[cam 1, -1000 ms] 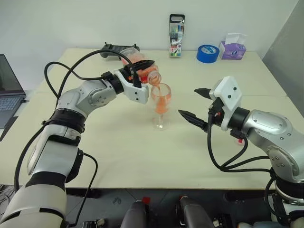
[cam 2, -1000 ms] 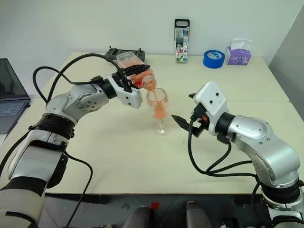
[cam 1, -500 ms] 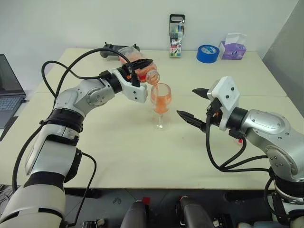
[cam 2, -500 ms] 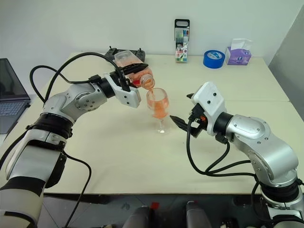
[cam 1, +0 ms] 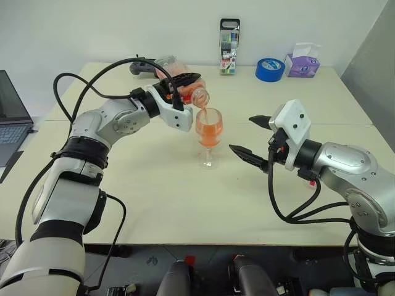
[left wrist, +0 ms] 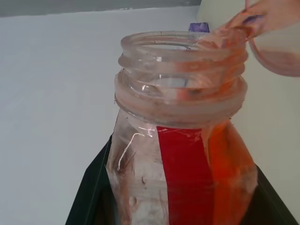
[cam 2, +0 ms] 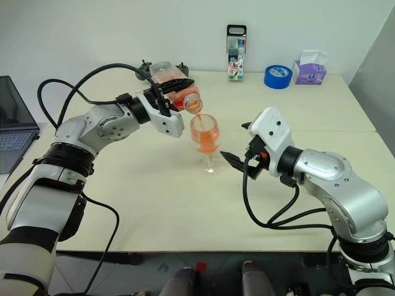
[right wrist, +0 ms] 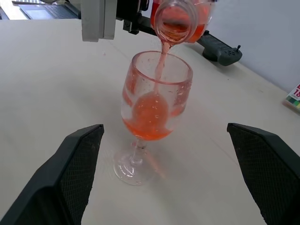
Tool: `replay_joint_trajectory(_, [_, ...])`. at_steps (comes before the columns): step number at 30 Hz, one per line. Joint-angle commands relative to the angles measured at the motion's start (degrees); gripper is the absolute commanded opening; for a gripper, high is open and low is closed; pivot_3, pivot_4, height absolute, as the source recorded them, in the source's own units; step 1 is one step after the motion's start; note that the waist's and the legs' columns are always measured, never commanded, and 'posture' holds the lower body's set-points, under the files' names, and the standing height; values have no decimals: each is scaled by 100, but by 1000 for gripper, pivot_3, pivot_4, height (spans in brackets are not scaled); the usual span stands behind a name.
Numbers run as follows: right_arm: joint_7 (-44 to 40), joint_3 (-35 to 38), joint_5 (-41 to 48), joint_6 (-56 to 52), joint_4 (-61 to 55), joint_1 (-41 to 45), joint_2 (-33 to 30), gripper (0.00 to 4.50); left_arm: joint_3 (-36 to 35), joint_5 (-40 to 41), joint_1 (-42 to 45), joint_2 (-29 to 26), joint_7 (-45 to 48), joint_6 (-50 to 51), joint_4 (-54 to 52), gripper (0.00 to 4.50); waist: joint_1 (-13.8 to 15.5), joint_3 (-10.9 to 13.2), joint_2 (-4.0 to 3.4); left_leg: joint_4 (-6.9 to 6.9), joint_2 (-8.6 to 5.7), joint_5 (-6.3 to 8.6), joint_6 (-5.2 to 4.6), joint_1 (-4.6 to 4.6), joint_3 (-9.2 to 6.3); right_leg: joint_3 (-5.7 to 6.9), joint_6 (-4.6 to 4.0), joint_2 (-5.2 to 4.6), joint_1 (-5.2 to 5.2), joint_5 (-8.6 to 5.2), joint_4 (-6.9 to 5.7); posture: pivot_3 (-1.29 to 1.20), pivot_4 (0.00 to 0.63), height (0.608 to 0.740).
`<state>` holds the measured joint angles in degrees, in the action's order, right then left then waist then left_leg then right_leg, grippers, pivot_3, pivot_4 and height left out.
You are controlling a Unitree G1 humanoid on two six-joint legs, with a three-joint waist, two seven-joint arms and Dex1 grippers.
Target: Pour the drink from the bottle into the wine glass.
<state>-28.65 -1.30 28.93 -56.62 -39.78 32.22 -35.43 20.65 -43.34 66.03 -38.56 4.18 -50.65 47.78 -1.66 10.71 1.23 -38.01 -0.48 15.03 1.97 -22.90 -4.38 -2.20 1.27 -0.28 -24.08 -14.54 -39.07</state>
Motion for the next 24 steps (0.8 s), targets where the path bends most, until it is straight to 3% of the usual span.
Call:
replay_joint_trajectory(1, [-18, 67, 68, 38, -192, 104, -62, 4500, 2, -35, 282, -135, -161, -90, -60, 1691, 0, 0, 0, 0, 0, 0, 0, 0, 0, 0, 0, 0, 0, 0, 0, 0, 150, 740])
replay_joint_trajectory(17, [-33, 33, 26, 102, -195, 71, -117, 4500, -12, -50, 321, -104, -331, -134, 56, 1691, 0, 0, 0, -1, 0, 0, 0, 0, 0, 0, 0, 0, 0, 0, 0, 0, 150, 740])
replay_joint_trajectory(24, [-41, 122, 126, 96, -198, 162, -60, 4500, -614, 1439, 159, 313, 502, 342, 178, 1691, 0, 0, 0, -5, -1, 0, 0, -2, -1, 2, 0, -1, 0, 0, -1, 0, 150, 740])
